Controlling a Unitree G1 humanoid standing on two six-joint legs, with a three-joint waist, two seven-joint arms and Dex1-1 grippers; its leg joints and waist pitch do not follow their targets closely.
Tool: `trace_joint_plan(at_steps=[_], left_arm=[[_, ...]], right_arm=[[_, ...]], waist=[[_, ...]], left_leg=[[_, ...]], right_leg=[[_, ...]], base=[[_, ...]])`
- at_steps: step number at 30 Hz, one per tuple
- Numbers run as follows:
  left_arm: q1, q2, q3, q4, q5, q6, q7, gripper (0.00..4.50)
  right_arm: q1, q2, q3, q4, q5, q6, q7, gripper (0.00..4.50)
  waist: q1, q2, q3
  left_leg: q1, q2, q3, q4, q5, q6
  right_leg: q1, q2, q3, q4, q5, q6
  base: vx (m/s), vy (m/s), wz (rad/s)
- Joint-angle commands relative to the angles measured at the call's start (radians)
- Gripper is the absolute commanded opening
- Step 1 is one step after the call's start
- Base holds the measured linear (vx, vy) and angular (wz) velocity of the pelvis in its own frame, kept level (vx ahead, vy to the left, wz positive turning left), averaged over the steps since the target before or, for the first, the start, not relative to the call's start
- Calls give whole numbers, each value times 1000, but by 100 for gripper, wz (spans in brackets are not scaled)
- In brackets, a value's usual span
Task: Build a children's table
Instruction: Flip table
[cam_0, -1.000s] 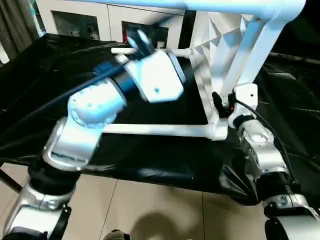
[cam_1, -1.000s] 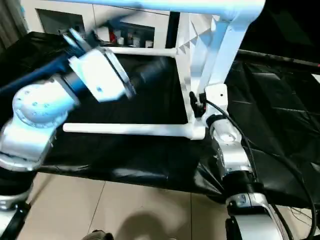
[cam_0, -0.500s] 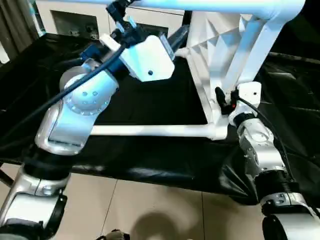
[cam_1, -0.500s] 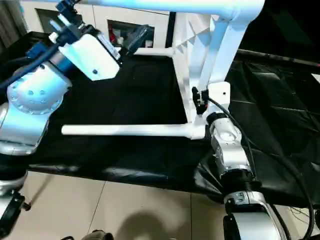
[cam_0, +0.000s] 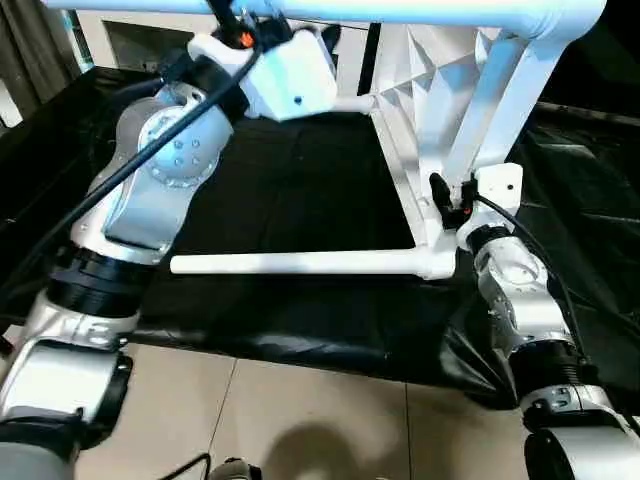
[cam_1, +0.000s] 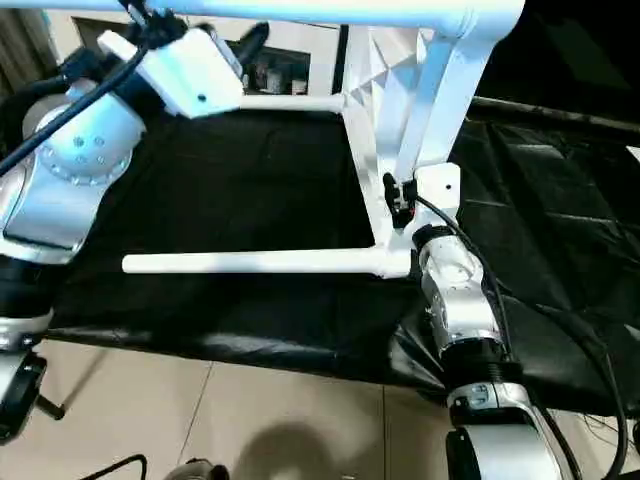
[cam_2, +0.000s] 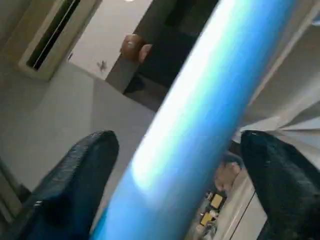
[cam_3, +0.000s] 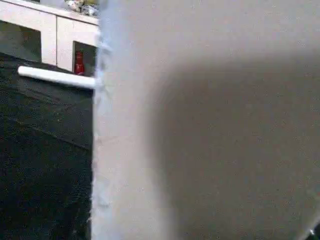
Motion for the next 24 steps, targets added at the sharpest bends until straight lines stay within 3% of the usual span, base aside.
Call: trace_joint_plan(at_steps=[1, 6, 7, 10, 13, 17, 20, 24], left_arm=[[0, -14, 20, 11, -32, 26, 2, 398], [8, -67, 48, -23, -132, 43, -17, 357], [15, -88, 61, -33, -159, 64, -18, 352], [25, -133, 107, -48, -217, 122, -10, 345], [18, -156, 149, -48, -266, 165, 3, 340], [4, -204, 216, -40, -341, 218, 38, 334], [3, -290, 307, -31, -441, 283, 80, 332], [20, -330, 350, -25, -476, 334, 94, 331]], right_arm=[[-47, -39, 15, -52, -41, -41, 31, 207], [-88, -101, 22, -71, -75, -37, 51, 207], [-100, -115, 19, -72, -78, -34, 55, 207], [-137, -165, 14, -73, -93, -32, 65, 207], [-174, -210, 7, -83, -90, -17, 89, 207], [-219, -272, 19, -88, -115, -6, 115, 207], [-284, -337, 34, -77, -144, 3, 147, 207], [-333, -391, 67, -81, -185, 22, 202, 207]], waist=[[9, 7, -74], [19, 3, -76], [24, 2, -78], [30, 6, -82], [37, 8, -79], [47, 12, -76], [49, 11, -75], [50, 7, -68]], left_leg=[[46, 56, -33, -62, -149, -19], [43, 54, -30, -55, -106, 10], [39, 52, -28, -51, -68, 34], [35, 49, -25, -42, -19, 68], [33, 47, -22, -40, -27, 88], [38, 51, -22, -41, -49, 83], [41, 51, -21, -40, -70, 80], [42, 53, -22, -44, -126, 67]], right_leg=[[31, -72, 27, -61, 72, -228], [36, -73, 28, -58, 98, -235], [38, -72, 29, -53, 132, -237], [37, -68, 28, -47, 189, -249], [35, -67, 26, -48, 168, -252], [30, -66, 26, -53, 110, -245], [28, -65, 26, -58, 80, -250], [26, -68, 25, -70, -20, -235]], base=[[0, 0, 0], [0, 0, 0], [0, 0, 0], [0, 0, 0], [0, 0, 0], [0, 0, 0], [0, 0, 0], [0, 0, 0]])
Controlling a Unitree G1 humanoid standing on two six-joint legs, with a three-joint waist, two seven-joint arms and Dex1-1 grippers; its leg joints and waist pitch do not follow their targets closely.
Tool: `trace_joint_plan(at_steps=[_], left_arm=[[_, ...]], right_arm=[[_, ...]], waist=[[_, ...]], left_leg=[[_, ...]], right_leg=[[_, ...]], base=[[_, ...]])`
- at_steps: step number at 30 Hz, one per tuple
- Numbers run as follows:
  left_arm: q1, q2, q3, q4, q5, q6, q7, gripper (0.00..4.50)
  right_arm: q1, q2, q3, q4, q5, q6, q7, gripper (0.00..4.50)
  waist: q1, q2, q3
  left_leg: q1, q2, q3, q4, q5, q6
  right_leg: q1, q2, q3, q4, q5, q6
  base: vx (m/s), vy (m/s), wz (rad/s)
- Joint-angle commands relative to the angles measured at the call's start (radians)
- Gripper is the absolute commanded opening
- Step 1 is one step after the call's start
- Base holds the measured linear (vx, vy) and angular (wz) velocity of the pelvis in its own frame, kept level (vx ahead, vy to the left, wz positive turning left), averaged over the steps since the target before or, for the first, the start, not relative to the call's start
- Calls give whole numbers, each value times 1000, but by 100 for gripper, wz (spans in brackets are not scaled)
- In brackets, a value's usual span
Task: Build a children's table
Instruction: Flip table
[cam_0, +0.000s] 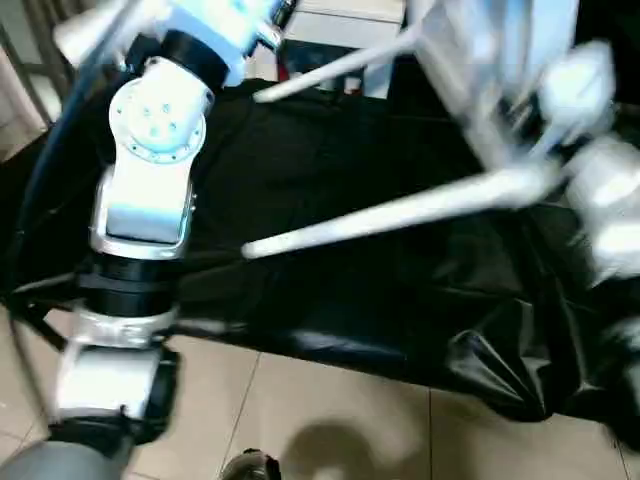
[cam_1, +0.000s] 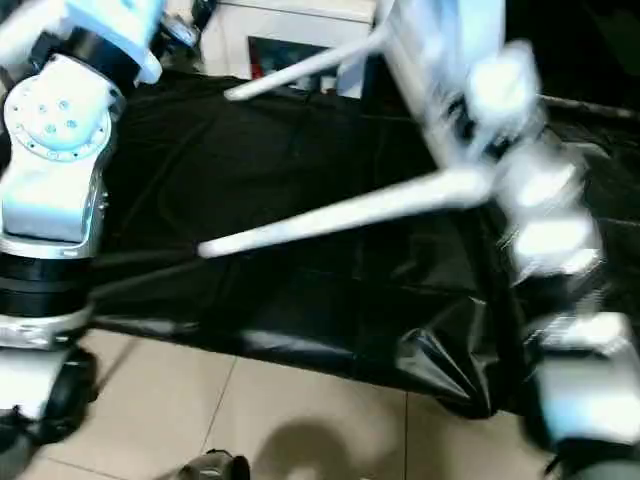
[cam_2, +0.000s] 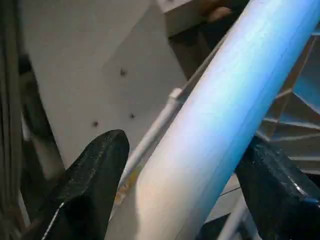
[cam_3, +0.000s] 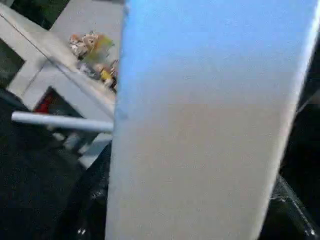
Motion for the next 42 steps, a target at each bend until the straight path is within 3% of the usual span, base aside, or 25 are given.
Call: trace_joint_plan(at_steps=[1, 4, 7, 8, 15, 17, 20, 22, 24, 25, 26, 28, 29, 30, 33, 34, 36, 37, 41, 42], left_arm=[[28, -72, 77, 25, -148, 66, 81, 331], [51, -93, 104, 34, -154, 107, 103, 331], [75, -114, 127, 35, -157, 151, 113, 331], [78, -119, 134, 35, -161, 162, 117, 329], [110, -138, 149, 48, -159, 221, 157, 315], [126, -147, 144, 42, -146, 246, 174, 299], [136, -148, 144, 42, -139, 258, 185, 285], [148, -144, 139, 43, -133, 260, 192, 277], [162, -133, 127, 40, -124, 255, 194, 266], [170, -128, 119, 38, -119, 251, 194, 262], [176, -126, 118, 36, -120, 251, 193, 251], [185, -124, 118, 32, -121, 250, 198, 246], [199, -110, 108, 30, -113, 245, 192, 241], [203, -104, 101, 29, -109, 243, 188, 235], [214, -99, 100, 30, -112, 233, 186, 219], [226, -89, 99, 33, -114, 225, 178, 215], [237, -79, 96, 36, -114, 217, 170, 205], [249, -65, 86, 40, -105, 205, 163, 201], [264, -51, 81, 44, -109, 187, 152, 186], [270, -44, 75, 46, -109, 183, 141, 184]], right_arm=[[-14, -16, 42, -38, -25, 2, 51, 207], [-53, -64, 65, -57, -52, 27, 104, 207], [-107, -111, 91, -41, -85, 26, 158, 207], [-123, -121, 96, -33, -92, 25, 166, 207], [-253, -162, 149, 39, -159, -3, 248, 207], [-311, -155, 180, 92, -181, -43, 276, 207], [-360, -145, 212, 134, -210, -79, 293, 207], [-404, -123, 233, 176, -221, -108, 305, 207], [-443, -98, 248, 220, -226, -137, 325, 207], [-459, -87, 253, 239, -226, -152, 337, 207], [-467, -81, 258, 247, -230, -166, 338, 254], [-481, -73, 265, 265, -233, -186, 345, 265], [-498, -64, 275, 285, -239, -207, 349, 265], [-505, -60, 277, 295, -241, -214, 351, 275], [-521, -45, 277, 312, -236, -236, 357, 296], [-528, -32, 274, 315, -229, -254, 356, 302], [-534, -20, 269, 319, -222, -273, 358, 316], [-535, -6, 260, 320, -205, -295, 370, 325], [-495, 30, 223, 275, -125, -339, 389, 356], [-465, 45, 209, 242, -88, -354, 395, 365]], waist=[[-12, -30, -74], [-21, -36, -64], [-33, -38, -63], [-39, -41, -64], [-63, -43, -59], [-72, -51, -61], [-86, -52, -60], [-90, -53, -62], [-95, -63, -68], [-94, -62, -71], [-96, -67, -72], [-94, -67, -72], [-95, -74, -73], [-95, -72, -74], [-94, -69, -74], [-94, -75, -73], [-95, -75, -73], [-97, -81, -71], [-98, -80, -73], [-101, -85, -70]], left_leg=[[52, 54, -29, -51, -145, 48], [64, 58, -31, -57, -243, 16], [68, 58, -33, -59, -295, -14], [59, 56, -37, -61, -283, -14], [65, 58, -41, -62, -382, -41], [62, 59, -44, -64, -404, -53], [65, 58, -46, -61, -445, -61], [64, 59, -47, -61, -451, -65], [54, 61, -46, -63, -404, -50], [49, 61, -44, -59, -352, -29], [46, 61, -41, -57, -327, -18], [41, 63, -38, -53, -254, 15], [42, 64, -36, -51, -253, 18], [41, 63, -37, -49, -251, 22], [46, 66, -35, -49, -228, 21], [45, 66, -35, -49, -230, 15], [47, 68, -36, -50, -240, 1], [45, 68, -36, -50, -241, -3], [48, 68, -35, -49, -234, -13], [41, 68, -34, -50, -252, -2]], right_leg=[[30, -66, 25, -74, -44, -231], [20, -68, 26, -93, -191, -203], [17, -71, 26, -100, -269, -179], [24, -70, 24, -97, -257, -176], [5, -69, 24, -106, -327, -160], [6, -67, 23, -103, -309, -153], [-2, -67, 23, -107, -325, -156], [-3, -65, 23, -103, -311, -161], [5, -64, 22, -93, -223, -173], [8, -66, 24, -87, -160, -186], [9, -65, 24, -86, -134, -191], [13, -64, 23, -77, -53, -214], [12, -64, 23, -76, -52, -216], [12, -64, 23, -75, -60, -220], [10, -61, 24, -71, -20, -227], [10, -59, 23, -68, -10, -230], [8, -59, 23, -66, -9, -227], [8, -60, 22, -65, -10, -223], [8, -59, 23, -62, 21, -211], [8, -64, 25, -64, 19, -200]], base=[[0, 0, 0], [0, 0, 0], [0, 0, 0], [0, 0, 0], [0, 0, 0], [0, 0, 0], [0, 0, 0], [0, 0, 0], [0, 0, 0], [0, 0, 0], [0, 0, 0], [0, 0, 0], [0, 0, 0], [0, 0, 0], [0, 0, 0], [0, 0, 0], [0, 0, 0], [0, 0, 0], [0, 0, 0], [0, 0, 0]])
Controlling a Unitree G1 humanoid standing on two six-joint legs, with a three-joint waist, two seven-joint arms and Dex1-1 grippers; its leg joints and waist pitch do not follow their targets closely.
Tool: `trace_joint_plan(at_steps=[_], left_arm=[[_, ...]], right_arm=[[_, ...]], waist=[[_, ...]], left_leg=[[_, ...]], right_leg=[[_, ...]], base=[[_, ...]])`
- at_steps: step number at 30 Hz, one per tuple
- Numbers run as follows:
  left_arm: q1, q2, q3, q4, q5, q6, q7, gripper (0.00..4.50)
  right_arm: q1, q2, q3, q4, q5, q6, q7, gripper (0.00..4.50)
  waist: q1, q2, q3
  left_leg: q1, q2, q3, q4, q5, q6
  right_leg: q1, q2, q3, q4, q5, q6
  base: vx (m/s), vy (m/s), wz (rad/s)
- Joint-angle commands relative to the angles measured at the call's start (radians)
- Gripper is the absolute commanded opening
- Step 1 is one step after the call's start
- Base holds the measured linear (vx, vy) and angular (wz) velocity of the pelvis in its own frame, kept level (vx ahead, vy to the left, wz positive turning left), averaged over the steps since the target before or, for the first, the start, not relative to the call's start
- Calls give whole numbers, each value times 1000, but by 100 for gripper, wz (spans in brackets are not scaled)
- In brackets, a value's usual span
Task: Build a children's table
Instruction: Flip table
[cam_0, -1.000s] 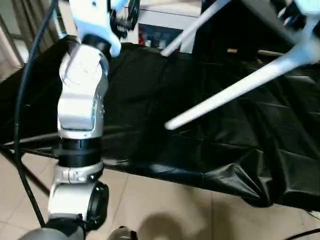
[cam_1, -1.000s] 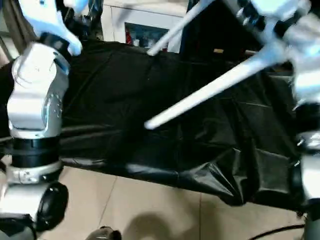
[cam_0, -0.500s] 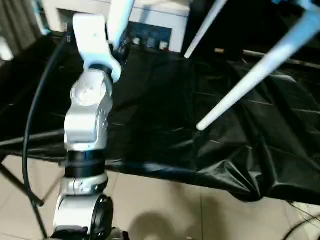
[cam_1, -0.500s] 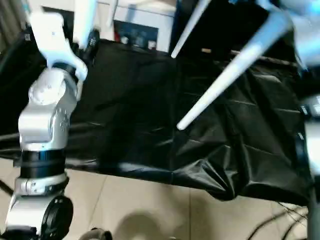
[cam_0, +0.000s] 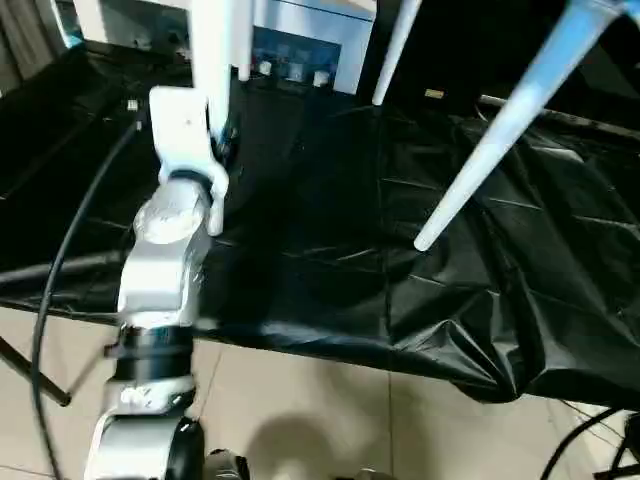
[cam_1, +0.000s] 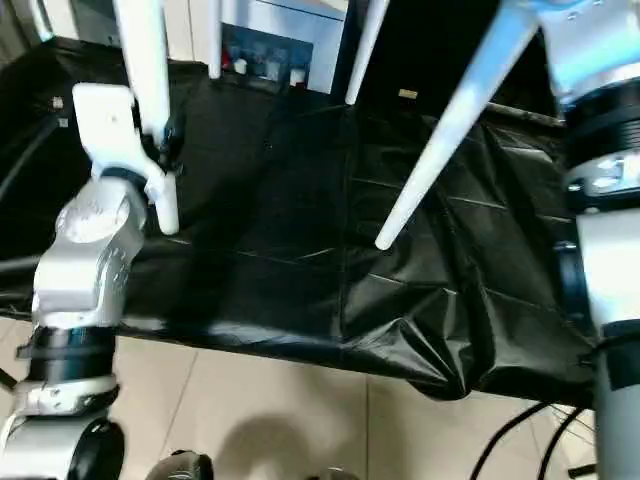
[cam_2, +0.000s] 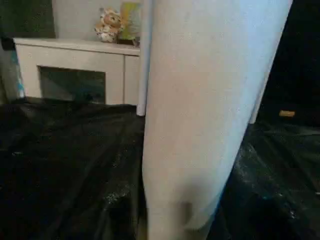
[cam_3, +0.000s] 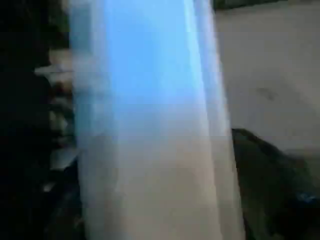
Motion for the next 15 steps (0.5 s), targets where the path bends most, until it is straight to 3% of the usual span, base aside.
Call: trace_joint_plan(at_steps=[1, 3, 4, 7, 8, 12, 15], left_arm=[[-15, -1, -8, -4, -6, -21, -11, 182], [-10, 6, -7, 1, -11, -26, -17, 182], [-7, 15, -8, 7, -12, -30, -24, 175], [-2, 41, -20, 17, -10, -37, -42, 175], [-1, 47, -19, 20, -11, -37, -46, 174], [-3, 75, -13, 42, -16, -42, -66, 172], [4, 95, -15, 56, -21, -62, -97, 172]], right_arm=[[43, 17, -23, -74, 90, -66, 37, 375], [89, 36, -33, -128, 128, -81, 38, 375], [129, 45, -33, -181, 148, -97, 31, 398], [184, 69, -50, -258, 197, -95, 32, 400], [204, 75, -55, -290, 210, -90, 27, 400], [296, 111, -96, -431, 287, -43, 12, 400], [425, 137, -117, -581, 356, 39, -17, 400]], waist=[[-1, 18, -86], [2, 22, -86], [3, 23, -88], [4, 23, -88], [5, 29, -87], [4, 32, -89], [8, 33, -84]], left_leg=[[64, 68, -44, -73, -225, -11], [69, 67, -40, -70, -185, -3], [68, 66, -40, -69, -169, 3], [71, 65, -39, -72, -188, -5], [70, 64, -41, -74, -191, -9], [74, 65, -43, -79, -203, -32], [78, 65, -43, -87, -243, -50]], right_leg=[[25, -61, 24, -59, 16, -192], [22, -57, 23, -57, 61, -203], [24, -56, 23, -53, 76, -212], [24, -57, 23, -57, 46, -214], [25, -57, 24, -57, 41, -211], [23, -54, 22, -55, 49, -201], [22, -56, 23, -62, 2, -187]], base=[[0, 0, 0], [0, 0, 0], [0, 0, 0], [0, 0, 0], [0, 0, 0], [0, 0, 0], [0, 0, 0]])
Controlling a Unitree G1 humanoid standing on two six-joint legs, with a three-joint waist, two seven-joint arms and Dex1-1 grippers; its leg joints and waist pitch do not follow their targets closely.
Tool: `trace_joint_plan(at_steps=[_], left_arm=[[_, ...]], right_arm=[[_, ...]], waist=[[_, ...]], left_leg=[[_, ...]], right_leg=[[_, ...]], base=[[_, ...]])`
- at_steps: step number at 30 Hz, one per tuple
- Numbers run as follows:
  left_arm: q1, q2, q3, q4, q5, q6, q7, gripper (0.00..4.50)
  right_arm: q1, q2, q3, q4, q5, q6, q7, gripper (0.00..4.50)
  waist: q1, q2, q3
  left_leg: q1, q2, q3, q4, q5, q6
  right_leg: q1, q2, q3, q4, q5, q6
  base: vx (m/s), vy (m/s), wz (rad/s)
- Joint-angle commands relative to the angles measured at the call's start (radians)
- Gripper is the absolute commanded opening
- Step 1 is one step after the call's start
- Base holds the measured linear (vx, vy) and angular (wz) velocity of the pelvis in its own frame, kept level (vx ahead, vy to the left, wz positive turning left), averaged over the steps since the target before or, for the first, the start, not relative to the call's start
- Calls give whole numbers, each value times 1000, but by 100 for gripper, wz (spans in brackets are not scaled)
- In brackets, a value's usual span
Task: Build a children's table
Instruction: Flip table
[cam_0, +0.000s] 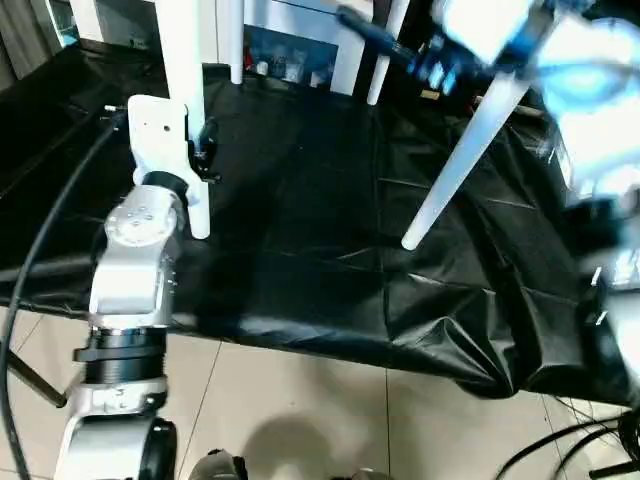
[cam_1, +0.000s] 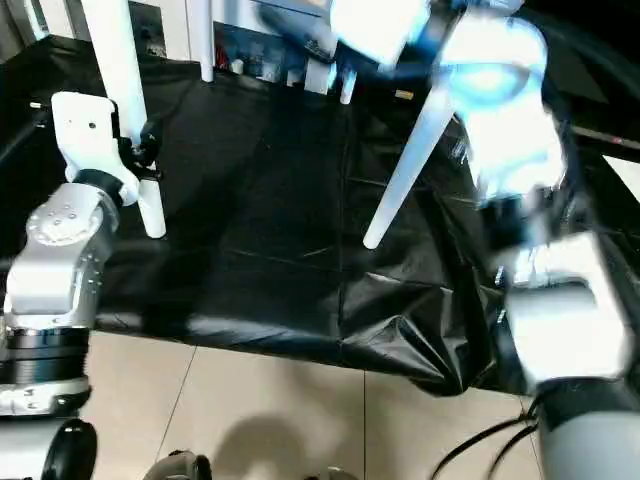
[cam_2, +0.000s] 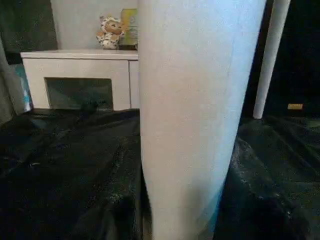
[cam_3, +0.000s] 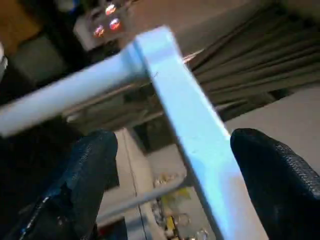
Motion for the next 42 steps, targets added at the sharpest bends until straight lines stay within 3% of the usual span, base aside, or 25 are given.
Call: trace_joint_plan(at_steps=[1, 3, 6, 7, 9, 11, 13, 19, 20, 22, 23, 24, 25, 27, 28, 30, 31, 32, 33, 34, 36, 37, 39, 40, 42], left_arm=[[-1, 9, -12, 10, -7, -23, -33, 172], [9, 27, -22, 10, -16, -32, -68, 172], [35, 77, -33, 16, -19, -48, -123, 240], [43, 99, -26, 19, -26, -48, -141, 240], [46, 111, -23, 20, -30, -49, -153, 246], [57, 132, -24, 11, -55, -41, -205, 275], [61, 137, -24, 15, -59, -37, -213, 282], [58, 152, -29, 48, -38, -59, -194, 327], [62, 157, -29, 48, -40, -60, -194, 340], [72, 157, -15, 36, -52, -55, -192, 340], [72, 157, -15, 36, -52, -55, -192, 340], [102, 151, 16, 6, -81, -73, -191, 340], [105, 151, 18, 4, -82, -75, -190, 340], [159, 149, 48, -39, -109, -98, -194, 340], [183, 151, 58, -59, -116, -90, -196, 340], [232, 159, 77, -101, -130, -86, -209, 340], [284, 168, 95, -153, -156, -73, -237, 340], [293, 170, 99, -163, -161, -71, -243, 340], [349, 187, 111, -225, -200, -48, -296, 340], [372, 197, 112, -251, -217, -38, -321, 340], [451, 227, 122, -338, -280, 11, -402, 340], [475, 239, 129, -365, -301, 26, -422, 340], [538, 265, 135, -448, -366, 79, -470, 340], [598, 301, 146, -546, -444, 148, -511, 340], [619, 317, 152, -588, -471, 177, -519, 340]], right_arm=[[71, 1, -28, -89, 51, 61, -22, 400], [160, 15, -31, -178, 71, 124, -52, 400], [368, 44, -48, -322, 63, 238, -138, 400], [473, 65, -79, -370, 48, 276, -193, 400], [523, 77, -98, -396, 49, 297, -221, 400], [641, 92, -153, -442, 63, 341, -273, 400], [673, 98, -172, -460, 85, 361, -290, 428], [744, 114, -241, -516, 139, 447, -342, 450], [756, 120, -267, -523, 168, 524, -371, 450], [758, 115, -276, -508, 215, 599, -355, 450], [758, 115, -276, -508, 215, 599, -355, 450], [748, 83, -252, -451, 226, 632, -286, 450], [746, 81, -251, -447, 227, 632, -282, 450], [703, 87, -264, -361, 240, 628, -273, 450], [680, 92, -273, -327, 241, 623, -279, 450], [632, 102, -288, -261, 248, 613, -288, 450], [570, 111, -304, -170, 256, 594, -290, 450], [560, 113, -307, -156, 256, 591, -290, 450], [512, 113, -310, -75, 246, 571, -289, 450], [496, 110, -310, -43, 240, 565, -287, 450], [450, 96, -277, 65, 240, 544, -178, 450], [439, 94, -268, 86, 250, 546, -140, 450], [396, 86, -244, 185, 267, 531, 1, 450], [336, 83, -224, 306, 242, 482, 64, 450], [300, 87, -226, 369, 228, 455, 62, 450]], waist=[[1, 33, -82], [4, 35, -80], [1, 36, -79], [7, 45, -79], [2, 37, -82], [6, 48, -80], [3, 45, -76], [-4, 50, -72], [-5, 50, -71], [-9, 51, -68], [-9, 50, -69], [-9, 52, -70], [-12, 48, -68], [-10, 52, -70], [-14, 48, -72], [-13, 46, -72], [-15, 45, -73], [-16, 44, -74], [-10, 40, -73], [-7, 46, -69], [3, 44, -72], [5, 38, -67], [12, 45, -70], [28, 27, -67], [36, 36, -60]], left_leg=[[71, 64, -45, -88, -252, -56], [77, 64, -47, -95, -301, -84], [77, 62, -50, -101, -330, -111], [82, 61, -50, -104, -354, -125], [75, 59, -52, -104, -356, -130], [79, 59, -51, -103, -370, -131], [77, 58, -53, -107, -414, -136], [79, 58, -58, -109, -465, -143], [80, 58, -59, -109, -472, -146], [81, 56, -63, -111, -506, -154], [81, 55, -64, -110, -509, -155], [80, 56, -66, -111, -509, -158], [73, 57, -67, -113, -501, -155], [75, 57, -68, -112, -500, -157], [67, 55, -69, -114, -488, -156], [73, 55, -66, -112, -480, -152], [71, 54, -66, -111, -478, -150], [66, 53, -67, -112, -466, -147], [75, 54, -61, -111, -464, -144], [78, 53, -60, -111, -470, -141], [83, 55, -58, -107, -475, -139], [80, 55, -57, -111, -480, -133], [87, 55, -52, -109, -475, -129], [73, 57, -56, -112, -451, -110], [79, 57, -53, -116, -450, -117]], right_leg=[[19, -54, 24, -65, -16, -185], [15, -56, 25, -72, -78, -166], [11, -56, 27, -77, -117, -146], [8, -55, 27, -79, -139, -139], [11, -55, 28, -79, -138, -137], [5, -59, 30, -81, -154, -139], [5, -59, 28, -85, -213, -135], [-2, -63, 30, -98, -315, -115], [-4, -63, 29, -99, -322, -114], [-4, -62, 28, -102, -358, -112], [-4, -63, 27, -102, -362, -112], [-2, -64, 26, -101, -360, -114], [4, -66, 25, -101, -352, -117], [4, -70, 24, -100, -347, -124], [9, -70, 22, -97, -349, -130], [3, -68, 22, -100, -333, -134], [4, -69, 22, -97, -326, -140], [9, -70, 20, -94, -323, -144], [0, -66, 20, -99, -314, -143], [-4, -64, 21, -101, -311, -150], [-5, -68, 20, -93, -297, -165], [-4, -65, 19, -99, -307, -165], [-7, -62, 21, -94, -281, -175], [5, -73, 19, -92, -288, -195], [-4, -67, 18, -93, -288, -206]], base=[[0, 0, 0], [0, 0, 0], [0, 0, 0], [0, 0, 0], [0, 0, 0], [0, 0, 0], [0, 0, 0], [0, 0, 0], [0, 0, 0], [0, 0, 0], [0, 0, 0], [0, 0, 0], [0, 0, 0], [0, 0, 0], [0, 0, 0], [0, 0, 0], [0, 0, 0], [0, 0, 0], [0, 0, 0], [0, 0, 0], [0, 0, 0], [0, 0, 0], [0, 0, 0], [0, 0, 0], [0, 0, 0]])
